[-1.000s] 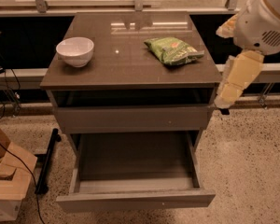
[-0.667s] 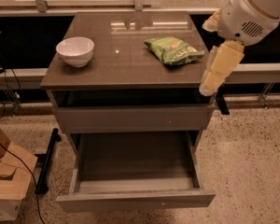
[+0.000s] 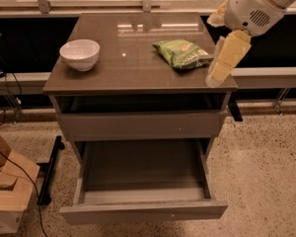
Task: Place green jalapeno chip bag into middle drawer
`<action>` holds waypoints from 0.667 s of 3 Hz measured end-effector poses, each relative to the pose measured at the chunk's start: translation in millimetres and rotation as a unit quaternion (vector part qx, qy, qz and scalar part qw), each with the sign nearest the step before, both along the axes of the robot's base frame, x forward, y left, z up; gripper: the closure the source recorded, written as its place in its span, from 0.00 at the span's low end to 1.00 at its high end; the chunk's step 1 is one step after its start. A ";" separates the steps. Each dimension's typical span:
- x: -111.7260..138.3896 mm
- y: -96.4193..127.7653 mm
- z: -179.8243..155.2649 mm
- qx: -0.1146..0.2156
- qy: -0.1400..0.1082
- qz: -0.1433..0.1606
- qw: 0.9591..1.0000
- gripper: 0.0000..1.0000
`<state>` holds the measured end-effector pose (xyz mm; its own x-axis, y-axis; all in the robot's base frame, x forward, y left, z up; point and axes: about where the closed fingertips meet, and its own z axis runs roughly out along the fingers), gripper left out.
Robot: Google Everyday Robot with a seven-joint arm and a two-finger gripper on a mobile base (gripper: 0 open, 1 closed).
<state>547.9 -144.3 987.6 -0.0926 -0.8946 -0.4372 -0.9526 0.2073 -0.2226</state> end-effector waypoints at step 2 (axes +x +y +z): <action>39.0 14.9 -36.4 0.060 0.009 -0.037 0.998 0.00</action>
Offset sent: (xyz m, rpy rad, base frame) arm 0.0927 0.0240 -0.0552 0.2775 -0.0446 -0.1716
